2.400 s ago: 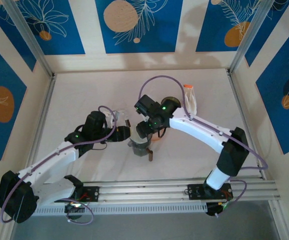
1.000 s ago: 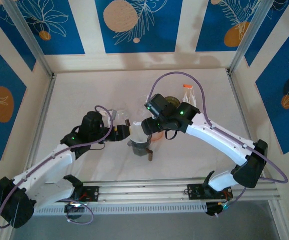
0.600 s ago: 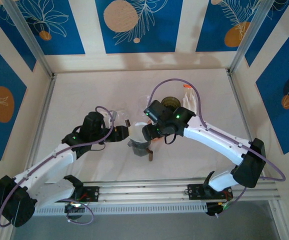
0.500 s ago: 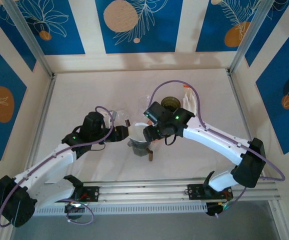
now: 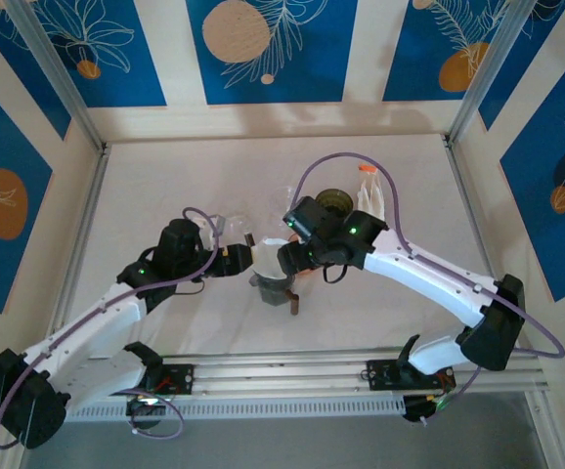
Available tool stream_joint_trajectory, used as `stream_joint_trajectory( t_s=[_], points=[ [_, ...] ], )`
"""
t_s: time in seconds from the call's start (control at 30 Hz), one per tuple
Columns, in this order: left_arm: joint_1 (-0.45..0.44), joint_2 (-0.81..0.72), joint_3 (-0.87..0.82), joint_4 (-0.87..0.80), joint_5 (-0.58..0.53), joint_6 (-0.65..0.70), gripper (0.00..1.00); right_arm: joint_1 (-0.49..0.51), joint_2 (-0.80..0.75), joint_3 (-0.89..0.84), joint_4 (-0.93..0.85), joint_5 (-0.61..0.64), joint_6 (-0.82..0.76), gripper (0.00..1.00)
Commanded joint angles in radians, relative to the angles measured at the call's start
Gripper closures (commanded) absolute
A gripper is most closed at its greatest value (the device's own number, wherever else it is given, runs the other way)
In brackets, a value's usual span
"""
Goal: Place the coffee filter in the dripper
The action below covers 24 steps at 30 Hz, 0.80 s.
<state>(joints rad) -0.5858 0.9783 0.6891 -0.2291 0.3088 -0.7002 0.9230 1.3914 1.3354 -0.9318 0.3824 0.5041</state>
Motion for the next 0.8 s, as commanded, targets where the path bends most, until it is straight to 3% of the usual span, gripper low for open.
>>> stream_joint_trajectory(
  t_s=[0.0,0.23,0.43,0.6,0.77],
  points=[
    [-0.01,-0.035,0.037,-0.014,-0.005,-0.007,0.25,0.006,-0.05,0.037,-0.009,0.028,0.014,0.29],
    [-0.01,-0.115,0.042,-0.025,-0.049,-0.015,0.22,0.004,-0.131,-0.007,-0.002,0.086,0.039,0.29],
    [0.001,-0.258,0.029,-0.118,-0.264,0.022,0.12,-0.021,-0.278,-0.193,0.109,0.147,0.088,0.34],
    [0.037,-0.222,0.025,-0.147,-0.309,0.025,0.11,-0.032,-0.424,-0.407,0.274,0.16,0.084,0.41],
    [0.054,-0.179,-0.031,-0.063,-0.365,0.022,0.09,-0.048,-0.536,-0.562,0.371,0.159,0.098,0.42]
  ],
)
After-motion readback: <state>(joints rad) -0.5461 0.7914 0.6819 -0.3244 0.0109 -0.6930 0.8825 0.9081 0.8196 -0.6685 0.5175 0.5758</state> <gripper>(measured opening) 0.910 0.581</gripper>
